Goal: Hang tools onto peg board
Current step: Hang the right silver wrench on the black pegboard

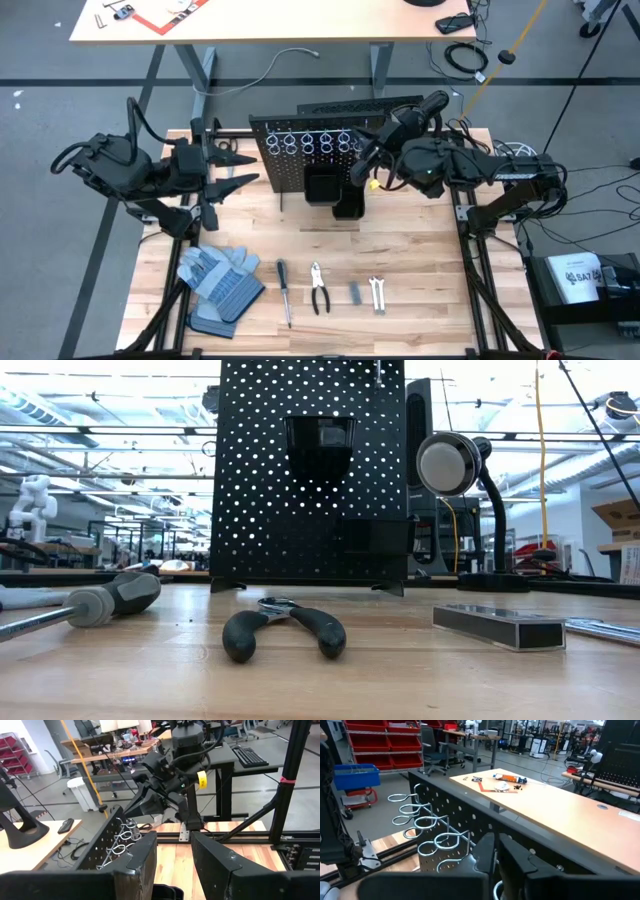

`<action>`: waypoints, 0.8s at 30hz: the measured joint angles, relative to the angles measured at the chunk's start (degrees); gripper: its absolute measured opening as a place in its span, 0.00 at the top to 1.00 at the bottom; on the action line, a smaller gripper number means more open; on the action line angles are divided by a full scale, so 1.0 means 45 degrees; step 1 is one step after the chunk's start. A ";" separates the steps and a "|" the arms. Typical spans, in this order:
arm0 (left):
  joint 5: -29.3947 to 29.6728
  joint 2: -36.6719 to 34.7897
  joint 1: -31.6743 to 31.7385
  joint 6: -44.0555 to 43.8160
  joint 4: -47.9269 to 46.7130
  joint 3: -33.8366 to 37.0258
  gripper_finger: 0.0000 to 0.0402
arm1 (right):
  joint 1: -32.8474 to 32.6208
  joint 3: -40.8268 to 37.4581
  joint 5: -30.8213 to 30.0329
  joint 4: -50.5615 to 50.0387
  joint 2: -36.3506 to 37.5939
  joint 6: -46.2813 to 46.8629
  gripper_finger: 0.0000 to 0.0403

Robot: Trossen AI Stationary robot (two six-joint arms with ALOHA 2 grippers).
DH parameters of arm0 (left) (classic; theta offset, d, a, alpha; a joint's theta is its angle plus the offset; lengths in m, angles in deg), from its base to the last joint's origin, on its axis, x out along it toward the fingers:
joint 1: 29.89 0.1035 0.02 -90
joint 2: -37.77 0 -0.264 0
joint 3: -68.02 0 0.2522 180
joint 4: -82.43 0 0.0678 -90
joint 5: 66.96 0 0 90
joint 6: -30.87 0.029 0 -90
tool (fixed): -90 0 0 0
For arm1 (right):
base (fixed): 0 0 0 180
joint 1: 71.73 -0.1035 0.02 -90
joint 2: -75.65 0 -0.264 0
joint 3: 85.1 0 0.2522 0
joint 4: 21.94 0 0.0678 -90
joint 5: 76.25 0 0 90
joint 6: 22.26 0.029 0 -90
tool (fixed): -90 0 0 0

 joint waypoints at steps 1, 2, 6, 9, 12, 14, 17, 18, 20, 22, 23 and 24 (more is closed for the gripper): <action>-0.0005 0.0000 0.0000 0.0000 0.0000 0.0000 0.67 | -0.0044 0.0000 0.0000 0.0050 0.0000 -0.0063 0.90; -0.0005 0.0000 0.0000 0.0000 0.0000 0.0000 0.67 | -0.0086 0.0000 0.0005 0.0097 0.0000 -0.0211 0.88; -0.0005 0.0000 0.0000 -0.0031 -0.0005 0.0000 0.67 | -0.0439 0.0127 0.0130 0.0163 0.0034 -0.1135 0.77; -0.0005 0.0000 0.0000 -0.0097 -0.0005 0.0000 0.67 | -0.0918 0.0391 0.0928 -0.0373 0.0256 -0.1467 0.68; -0.0002 0.0019 0.0000 -0.0097 -0.0002 0.0120 0.67 | -0.1601 0.0505 0.2225 -0.1303 0.0604 -0.1570 0.62; -0.0005 0.0030 0.0000 -0.0097 -0.0015 0.0260 0.67 | -0.2147 0.0505 0.2616 -0.2137 0.0754 -0.1531 0.59; -0.0010 0.0068 0.0000 -0.0092 -0.0029 0.0408 0.67 | -0.2939 0.0505 0.2129 -0.4022 0.0869 -0.0874 0.60; -0.0006 0.0091 0.0000 -0.0092 -0.0011 0.0417 0.67 | -0.3161 0.0505 0.1782 -0.4869 0.0896 -0.0422 0.61; -0.0019 0.0108 0.0000 -0.0114 -0.0011 0.0503 0.67 | -0.3528 0.0505 0.1433 -0.6783 0.0903 0.0900 0.63; -0.0137 0.0131 -0.0010 -0.0340 -0.0024 0.0720 0.67 | -0.3934 0.0383 0.1394 -0.8362 0.0874 0.2556 0.66; -0.0180 0.0138 -0.0041 -0.0436 -0.0029 0.0866 0.67 | -0.4179 0.0245 0.1380 -0.8959 0.0865 0.3315 0.67; -0.0235 0.0148 -0.0049 -0.0499 -0.0039 0.1024 0.67 | -0.4447 0.0030 0.1426 -0.9320 0.0861 0.3956 0.68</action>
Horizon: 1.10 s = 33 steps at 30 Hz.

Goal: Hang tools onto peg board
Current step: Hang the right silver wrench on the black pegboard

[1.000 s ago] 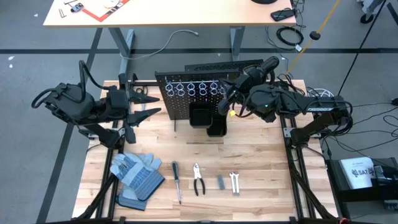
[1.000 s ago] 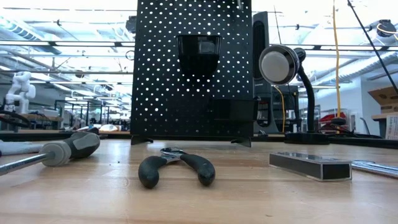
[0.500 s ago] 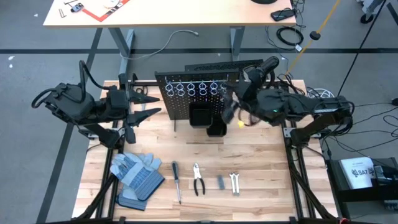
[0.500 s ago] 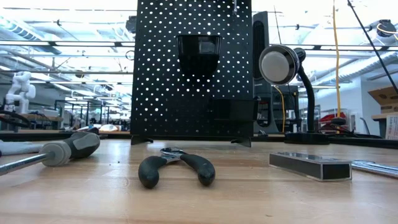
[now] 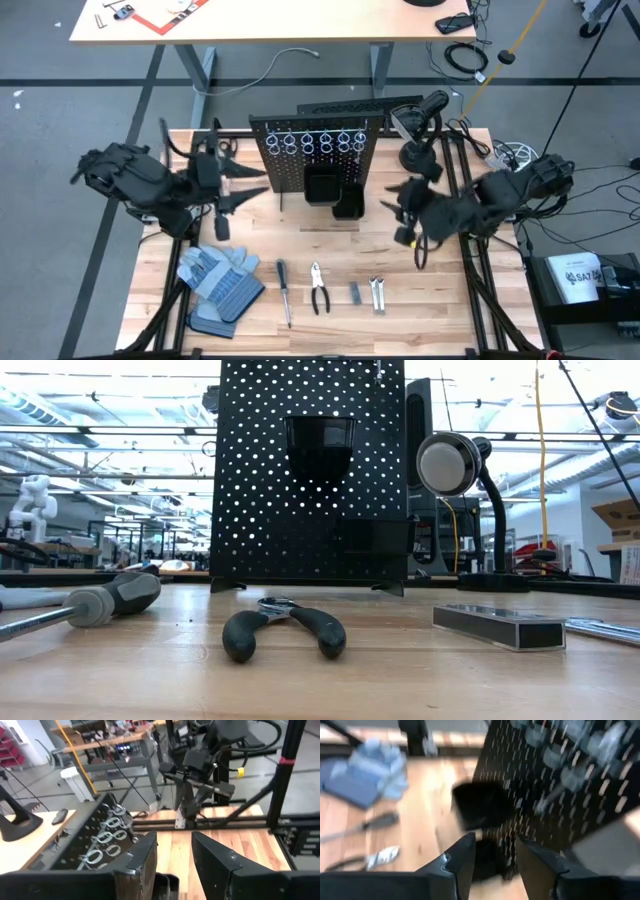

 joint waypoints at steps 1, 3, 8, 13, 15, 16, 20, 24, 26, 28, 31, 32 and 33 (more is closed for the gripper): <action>-0.0005 0.0008 0.0000 -0.0034 -0.0013 0.0176 0.67 | -0.0251 -0.0301 0.0091 -0.0107 -0.0001 0.0553 0.68; -0.0032 0.0008 0.0000 -0.0221 0.0004 0.0568 0.67 | -0.0639 -0.0955 0.0705 -0.0095 -0.0014 0.1452 0.69; -0.0041 0.0017 0.0000 -0.0399 0.0578 0.1691 0.67 | -0.1305 -0.3151 0.2929 0.1143 -0.0157 0.4022 0.69; -0.0061 0.0022 0.0000 -0.0509 0.1136 0.2340 0.67 | -0.1854 -0.5528 0.4284 0.2566 -0.0459 0.6580 0.66; -0.0056 0.0011 0.0000 -0.0572 0.1214 0.2434 0.67 | -0.1949 -0.6449 0.4785 0.3274 -0.0562 0.7696 0.65; -0.0056 0.0003 0.0000 -0.0577 0.1252 0.2474 0.67 | -0.1959 -0.6935 0.5078 0.3778 -0.0600 0.8210 0.64; -0.0061 0.0013 0.0000 -0.0584 0.1296 0.2488 0.67 | -0.2012 -0.8590 0.6190 0.6167 -0.0907 0.9562 0.64; -0.0061 0.0008 0.0000 -0.0560 0.1410 0.2488 0.67 | -0.2007 -0.9378 0.6726 0.7191 -0.1690 1.0221 0.65; -0.0061 0.0008 0.0000 -0.0501 0.1461 0.2488 0.67 | -0.2006 -0.9376 0.6878 0.7183 -0.2180 1.0194 0.65; -0.0056 0.0008 0.0000 -0.0501 0.1467 0.2488 0.67 | -0.2002 -0.9376 0.7026 0.7258 -0.2589 1.0081 0.65; -0.0056 0.0008 0.0000 -0.0496 0.1467 0.2488 0.67 | -0.2002 -0.9376 0.7044 0.7558 -0.3136 0.9823 0.64; -0.0057 0.0008 0.0000 -0.0496 0.1467 0.2488 0.67 | -0.2002 -0.9376 0.7045 0.7588 -0.3326 0.9790 0.63; -0.0056 0.0008 0.0000 -0.0496 0.1471 0.2488 0.67 | -0.2002 -0.9376 0.7048 0.7620 -0.3507 0.9786 0.62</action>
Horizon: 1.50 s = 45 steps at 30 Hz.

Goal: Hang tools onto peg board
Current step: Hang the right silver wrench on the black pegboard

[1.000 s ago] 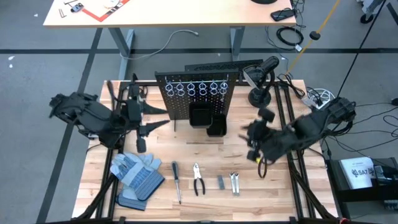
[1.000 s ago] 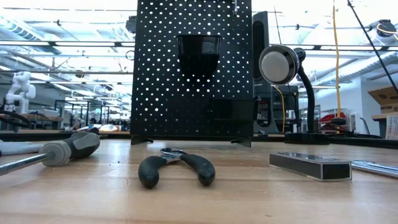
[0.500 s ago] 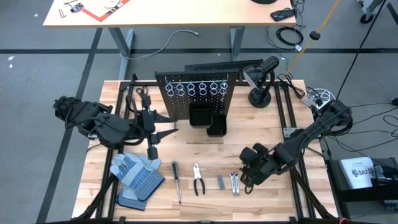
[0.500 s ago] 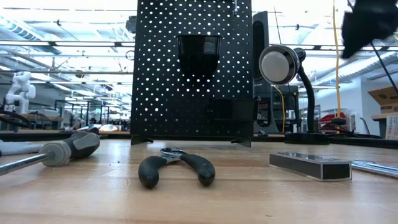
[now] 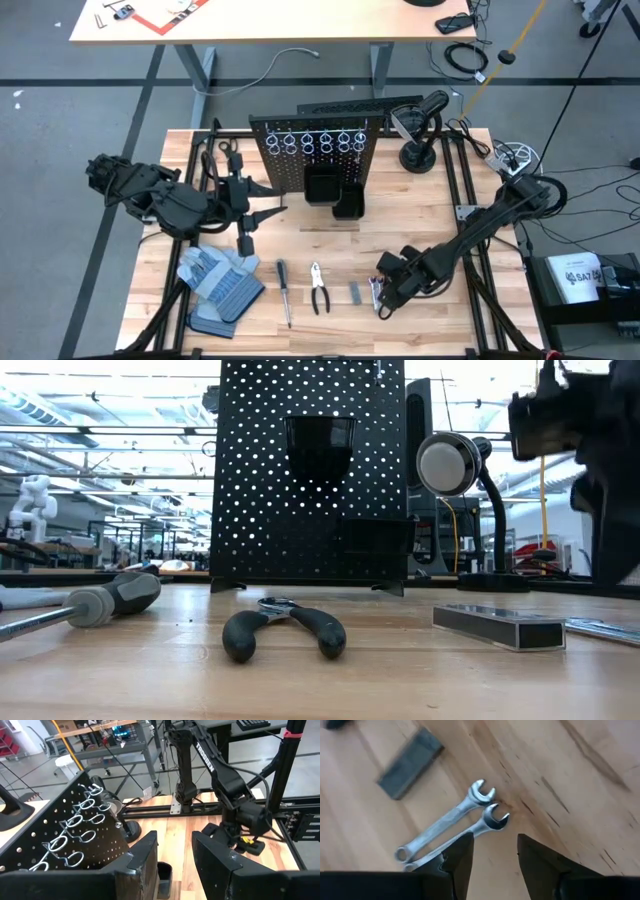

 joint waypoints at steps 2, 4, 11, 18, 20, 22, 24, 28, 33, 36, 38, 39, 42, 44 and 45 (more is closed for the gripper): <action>0.0000 0.0000 0.0000 0.0005 0.0001 0.0000 0.67 | 0.0000 0.0000 0.0002 0.0139 -0.0342 -0.0002 0.61; 0.0000 0.0000 0.0000 0.0005 0.0006 0.0000 0.67 | 0.0000 0.0000 0.0002 0.0378 -0.0672 -0.0020 0.60; 0.0000 0.0000 0.0000 0.0018 0.0030 0.0000 0.67 | 0.0091 0.0110 0.0271 0.1109 -0.1436 -0.0325 0.57; 0.0005 0.0000 0.0029 0.0359 0.0501 0.0000 0.67 | 0.0454 0.0197 0.0379 0.0170 -0.1502 -0.0337 0.57; 0.0005 0.0000 0.0029 0.0359 0.0534 0.0000 0.67 | 0.0638 0.0205 0.0407 -0.0093 -0.1502 -0.0335 0.57; 0.0004 0.0000 0.0024 0.0352 0.0535 0.0000 0.67 | 0.0843 0.0209 0.0285 -0.0438 -0.1502 -0.0336 0.57; 0.0005 0.0000 0.0024 0.0334 0.0540 0.0000 0.67 | 0.1089 0.0196 -0.0097 -0.0801 -0.1502 -0.0396 0.57; 0.0005 0.0000 0.0024 0.0330 0.0555 0.0000 0.67 | 0.1616 0.0185 -0.0490 -0.0847 -0.1522 -0.0822 0.57; 0.0005 0.0000 0.0019 0.0325 0.0569 0.0000 0.67 | 0.2053 0.0160 -0.0546 -0.0694 -0.1292 -0.1661 0.57; 0.0005 0.0000 0.0019 0.0325 0.0578 0.0000 0.67 | 0.2074 0.0067 -0.0696 -0.0232 -0.0819 -0.2506 0.57; 0.0005 0.0000 0.0019 0.0335 0.0595 0.0000 0.67 | 0.2077 0.0059 -0.0749 0.0124 -0.0249 -0.2683 0.57; 0.0005 0.0000 0.0019 0.0335 0.0600 0.0000 0.67 | 0.2073 0.0116 -0.0744 0.0258 0.0037 -0.2675 0.57; 0.0005 0.0000 0.0019 0.0340 0.0599 0.0000 0.67 | 0.2011 0.0111 -0.0582 -0.0113 0.0465 -0.1922 0.57; 0.0005 0.0000 0.0019 0.0343 0.0596 0.0000 0.67 | 0.2016 0.0102 -0.0173 -0.0195 0.0484 -0.1257 0.57; 0.0005 0.0000 0.0019 0.0345 0.0589 0.0000 0.67 | 0.2016 0.0107 -0.0003 -0.0173 0.0425 -0.1047 0.57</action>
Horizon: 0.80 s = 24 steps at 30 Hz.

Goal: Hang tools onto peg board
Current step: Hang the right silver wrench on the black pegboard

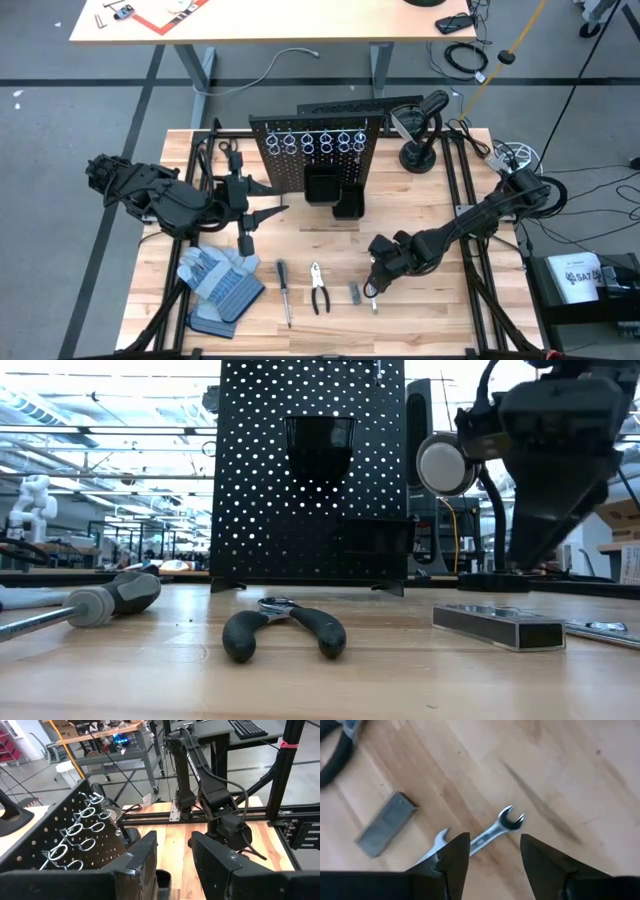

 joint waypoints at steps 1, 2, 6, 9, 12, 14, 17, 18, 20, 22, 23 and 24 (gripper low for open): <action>0.0000 0.0000 0.0000 0.0005 0.0000 0.0000 0.67 | -0.0003 0.0000 0.0114 0.0041 -0.0086 0.0109 0.57; 0.0000 0.0000 0.0000 0.0009 0.0000 0.0000 0.67 | -0.0005 0.0000 0.0240 0.0084 -0.0247 0.0201 0.57; -0.0003 0.0000 0.0000 0.0016 -0.0005 0.0000 0.67 | -0.0005 0.0005 0.0350 0.0369 -0.0807 0.0645 0.57; 0.0000 0.0000 0.0000 0.0243 0.0010 0.0000 0.67 | 0.0121 0.0019 0.0343 0.0337 -0.1240 0.0750 0.57; -0.0005 0.0000 0.0008 0.0338 0.0105 0.0000 0.67 | 0.0352 0.0037 0.0338 0.0415 -0.1544 0.0760 0.57; 0.0000 0.0000 0.0010 0.0355 0.0104 0.0000 0.67 | 0.0473 0.0079 0.0341 0.0482 -0.1729 0.0734 0.57; 0.0000 0.0000 0.0010 0.0354 0.0107 0.0000 0.67 | 0.0623 0.0083 0.0399 0.0536 -0.1958 0.0573 0.58; 0.0000 0.0000 0.0010 0.0350 0.0112 0.0000 0.67 | 0.0665 0.0073 0.0403 0.0503 -0.2038 0.0450 0.58; 0.0000 0.0000 0.0010 0.0330 0.0118 0.0000 0.67 | 0.0750 0.0083 0.0533 0.0437 -0.2155 0.0356 0.59; 0.0000 0.0000 0.0010 0.0324 0.0120 0.0000 0.67 | 0.0804 0.0104 0.0600 0.0327 -0.2275 0.0315 0.62; -0.0005 0.0000 0.0010 0.0320 0.0118 0.0000 0.67 | 0.0811 0.0118 0.0625 0.0284 -0.2312 0.0231 0.65; 0.0000 0.0000 0.0010 0.0320 0.0121 0.0000 0.67 | 0.0816 0.0115 0.0656 0.0228 -0.2316 0.0095 0.67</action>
